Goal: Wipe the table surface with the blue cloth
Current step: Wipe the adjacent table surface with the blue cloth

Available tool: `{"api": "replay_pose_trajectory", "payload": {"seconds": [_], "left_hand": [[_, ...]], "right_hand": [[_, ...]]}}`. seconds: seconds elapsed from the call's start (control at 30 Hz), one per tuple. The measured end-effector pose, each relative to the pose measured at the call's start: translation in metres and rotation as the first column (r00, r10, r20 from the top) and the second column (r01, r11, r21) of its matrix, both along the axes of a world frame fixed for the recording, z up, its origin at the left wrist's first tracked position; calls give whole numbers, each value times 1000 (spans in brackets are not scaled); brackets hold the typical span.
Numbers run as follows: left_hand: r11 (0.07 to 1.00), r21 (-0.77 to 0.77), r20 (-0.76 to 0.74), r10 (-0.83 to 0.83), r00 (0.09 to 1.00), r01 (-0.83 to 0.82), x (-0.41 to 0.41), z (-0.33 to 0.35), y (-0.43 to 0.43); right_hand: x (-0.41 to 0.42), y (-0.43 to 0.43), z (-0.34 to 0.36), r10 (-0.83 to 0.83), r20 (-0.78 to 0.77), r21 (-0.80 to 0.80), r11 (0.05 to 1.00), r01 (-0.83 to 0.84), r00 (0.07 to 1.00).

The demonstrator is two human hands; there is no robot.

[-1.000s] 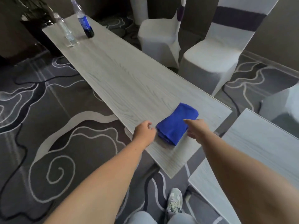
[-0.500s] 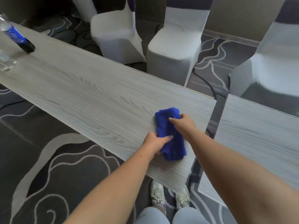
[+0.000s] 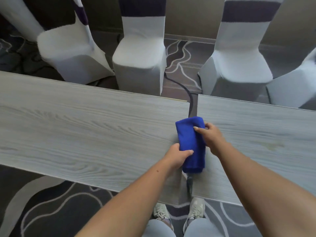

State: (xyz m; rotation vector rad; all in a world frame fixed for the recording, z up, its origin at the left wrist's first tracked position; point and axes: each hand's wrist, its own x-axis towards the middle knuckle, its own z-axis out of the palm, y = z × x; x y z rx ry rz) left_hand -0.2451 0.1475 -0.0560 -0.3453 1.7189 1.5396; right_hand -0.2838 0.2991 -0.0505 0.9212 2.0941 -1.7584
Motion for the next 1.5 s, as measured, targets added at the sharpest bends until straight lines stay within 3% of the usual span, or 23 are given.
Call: {"api": "replay_pose_trajectory", "payload": {"seconds": [0.07,0.17,0.23,0.3,0.33,0.4,0.47,0.5,0.6,0.67,0.77,0.9,1.1,1.23,1.33,1.5], "left_hand": [[997,4,54,-84,995,83,10,2,18],[907,-38,167,-408,898,419,22,4,34],[803,-27,277,-566,776,595,24,11,37],[743,-58,350,-610,711,666,19,15,32],[740,-106,369,-591,717,664,17,17,29],[811,-220,352,-451,820,541,15,18,25],[926,-306,263,-142,954,222,21,15,21],[944,-331,181,49,982,14,25,11,22],[853,-372,1,394,919,-365,41,-7,21],[763,-416,-71,515,854,-494,54,-18,29],[645,-473,-198,586,785,-601,69,-30,47],[627,-463,-210,610,764,-627,72,-30,62],[577,-502,-258,610,749,-644,76,-23,73],[561,-543,-328,543,773,-625,81,-18,75],[549,-530,-386,523,760,-646,81,-13,78],[622,-514,-403,433,806,-591,84,-11,86]], "right_hand": [[12,22,-2,-1,-5,121,993,2,1000],[26,44,-9,61,40,380,922,-72,997],[30,53,-16,117,78,597,790,-140,990],[26,49,-15,247,40,754,628,-191,968],[24,44,-13,360,20,790,566,-235,933],[24,36,-16,606,87,821,406,-401,790],[33,34,-28,743,216,795,243,-556,634],[36,38,-35,779,229,788,204,-581,584],[55,46,-45,876,91,847,181,-499,474],[68,54,-51,920,32,886,155,-437,390],[82,79,-57,928,77,840,138,-525,366],[44,151,-52,897,81,834,177,-522,435],[-67,307,-53,658,218,866,210,-453,721],[-55,304,-53,642,245,868,188,-459,727],[-8,251,-47,741,254,856,127,-501,622],[135,145,-45,969,148,832,-13,-555,199]]}}
